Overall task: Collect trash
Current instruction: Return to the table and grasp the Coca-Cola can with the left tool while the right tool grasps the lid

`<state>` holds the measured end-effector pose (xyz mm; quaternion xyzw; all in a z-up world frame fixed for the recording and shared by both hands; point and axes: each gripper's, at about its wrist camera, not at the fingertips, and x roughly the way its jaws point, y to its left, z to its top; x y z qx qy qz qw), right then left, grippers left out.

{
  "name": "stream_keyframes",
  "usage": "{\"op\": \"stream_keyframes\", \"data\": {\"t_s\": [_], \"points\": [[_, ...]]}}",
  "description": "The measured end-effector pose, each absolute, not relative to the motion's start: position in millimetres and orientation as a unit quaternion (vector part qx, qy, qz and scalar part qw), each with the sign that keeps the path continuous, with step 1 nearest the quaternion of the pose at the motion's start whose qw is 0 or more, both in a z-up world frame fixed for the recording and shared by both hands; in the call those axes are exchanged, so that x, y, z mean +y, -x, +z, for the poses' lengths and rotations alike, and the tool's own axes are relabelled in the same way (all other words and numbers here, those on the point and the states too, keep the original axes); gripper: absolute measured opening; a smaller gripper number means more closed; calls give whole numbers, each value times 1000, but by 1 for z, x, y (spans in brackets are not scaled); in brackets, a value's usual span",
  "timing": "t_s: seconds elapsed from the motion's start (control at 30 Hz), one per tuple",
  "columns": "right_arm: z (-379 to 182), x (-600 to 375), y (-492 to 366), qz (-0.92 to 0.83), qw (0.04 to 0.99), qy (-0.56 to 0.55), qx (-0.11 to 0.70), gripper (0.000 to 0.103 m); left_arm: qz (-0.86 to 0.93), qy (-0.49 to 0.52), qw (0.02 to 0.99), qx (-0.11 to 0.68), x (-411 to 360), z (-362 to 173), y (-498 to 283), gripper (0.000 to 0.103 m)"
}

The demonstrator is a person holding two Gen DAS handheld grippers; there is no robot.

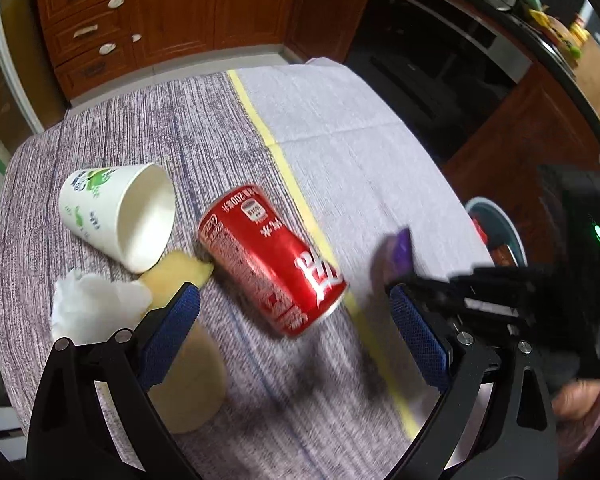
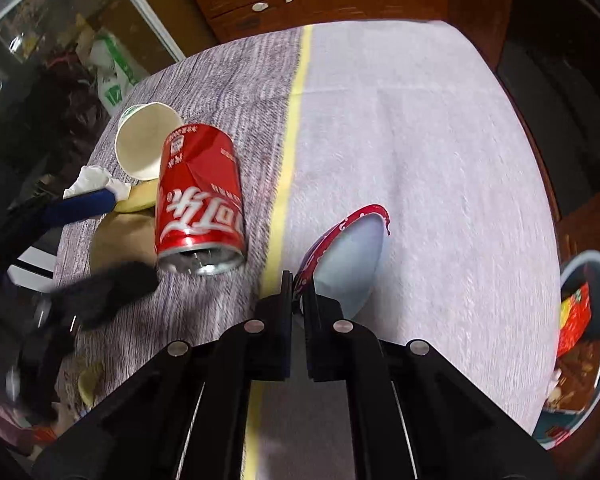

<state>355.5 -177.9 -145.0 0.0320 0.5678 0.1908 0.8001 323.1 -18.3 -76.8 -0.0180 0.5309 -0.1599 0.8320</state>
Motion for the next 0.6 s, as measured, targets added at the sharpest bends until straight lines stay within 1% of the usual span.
{"op": "stream_keyframes", "data": {"t_s": [0.2, 0.43, 0.5, 0.53, 0.57, 0.6], "points": [[-146, -194, -349, 197, 798, -59, 566, 5, -99, 58, 827, 550, -25, -86, -350, 96], [-146, -218, -341, 199, 798, -74, 564, 5, -66, 22, 830, 554, -47, -99, -362, 95], [-147, -220, -342, 198, 798, -77, 564, 6, -60, 13, 831, 553, -47, -104, -360, 85], [-148, -218, -344, 198, 797, -78, 565, 6, -62, 13, 828, 557, -47, -107, -361, 72], [-150, -217, -345, 195, 797, -78, 566, 6, -68, 19, 824, 563, -46, -110, -361, 54], [-151, -217, -346, 194, 797, -79, 567, 7, -74, 24, 820, 566, -45, -113, -360, 53]]}}
